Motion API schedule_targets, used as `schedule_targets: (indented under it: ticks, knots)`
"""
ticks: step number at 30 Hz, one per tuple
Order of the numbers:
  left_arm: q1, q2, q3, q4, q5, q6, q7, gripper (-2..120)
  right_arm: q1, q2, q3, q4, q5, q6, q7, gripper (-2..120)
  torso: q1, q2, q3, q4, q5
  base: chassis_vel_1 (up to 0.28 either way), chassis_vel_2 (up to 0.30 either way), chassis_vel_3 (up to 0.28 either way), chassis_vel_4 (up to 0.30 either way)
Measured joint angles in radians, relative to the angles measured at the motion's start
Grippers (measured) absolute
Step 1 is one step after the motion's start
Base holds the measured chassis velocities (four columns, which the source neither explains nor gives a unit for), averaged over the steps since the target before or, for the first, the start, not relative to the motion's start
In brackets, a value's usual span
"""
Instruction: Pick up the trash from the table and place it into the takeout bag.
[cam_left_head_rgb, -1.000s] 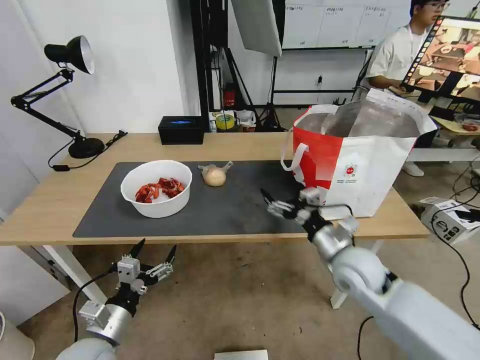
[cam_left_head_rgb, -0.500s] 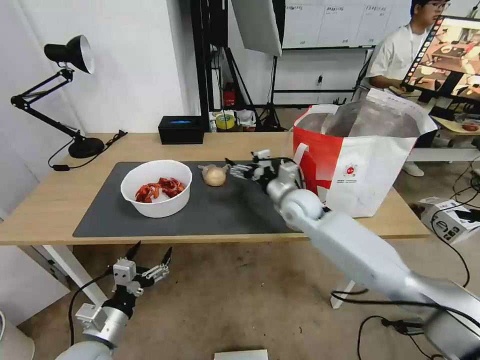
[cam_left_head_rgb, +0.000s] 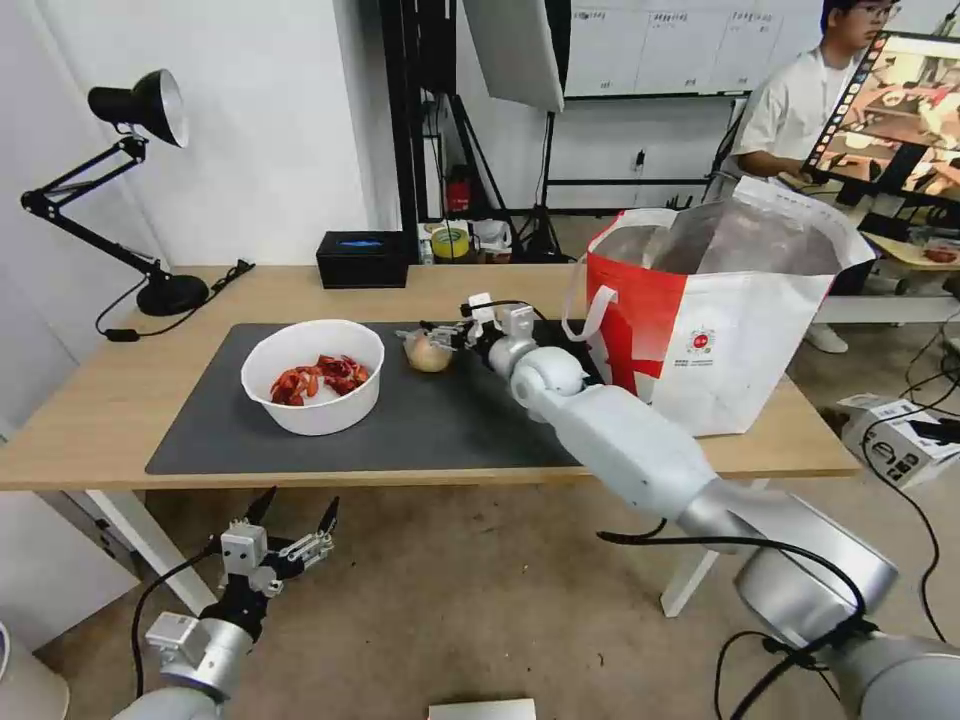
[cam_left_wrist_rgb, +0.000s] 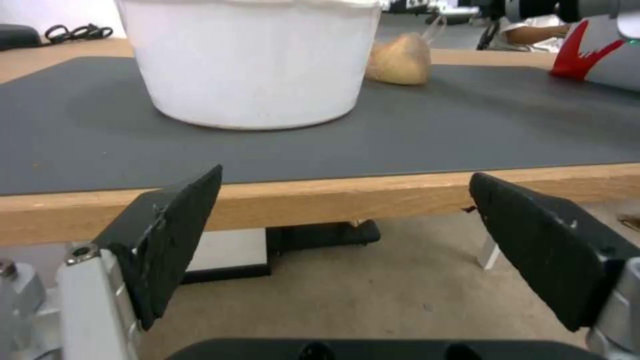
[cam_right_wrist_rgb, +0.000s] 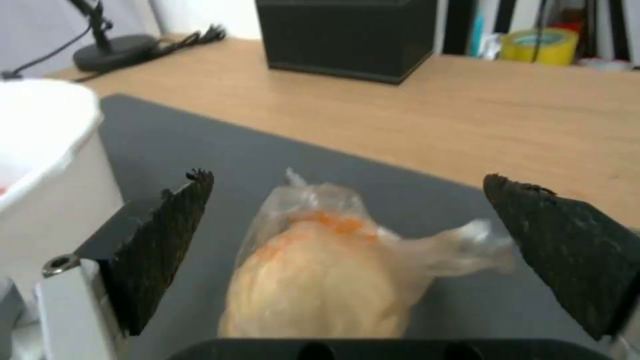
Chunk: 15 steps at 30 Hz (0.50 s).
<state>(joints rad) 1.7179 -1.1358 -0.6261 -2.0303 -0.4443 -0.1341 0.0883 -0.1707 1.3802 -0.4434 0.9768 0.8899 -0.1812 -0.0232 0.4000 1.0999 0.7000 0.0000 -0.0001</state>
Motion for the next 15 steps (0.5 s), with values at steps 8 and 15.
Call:
schedule_targets:
  ticks: [8, 15]
  knots:
    - [0.001, 0.000, -0.005, -0.001, 0.000, -0.008, 0.000, 100, 0.008, 0.030, -0.004, -0.053, -0.041, -0.024, -0.037, 100, 0.000, 0.000, 0.000, 0.0000, 0.0000, 0.000, 0.000, 0.000, 0.000]
    - [0.001, 0.000, -0.004, 0.000, 0.000, -0.012, 0.000, 100, 0.013, 0.056, -0.004, -0.106, -0.069, -0.042, -0.074, 100, 0.000, 0.000, 0.000, 0.0000, 0.0000, 0.000, 0.000, 0.000, 0.000]
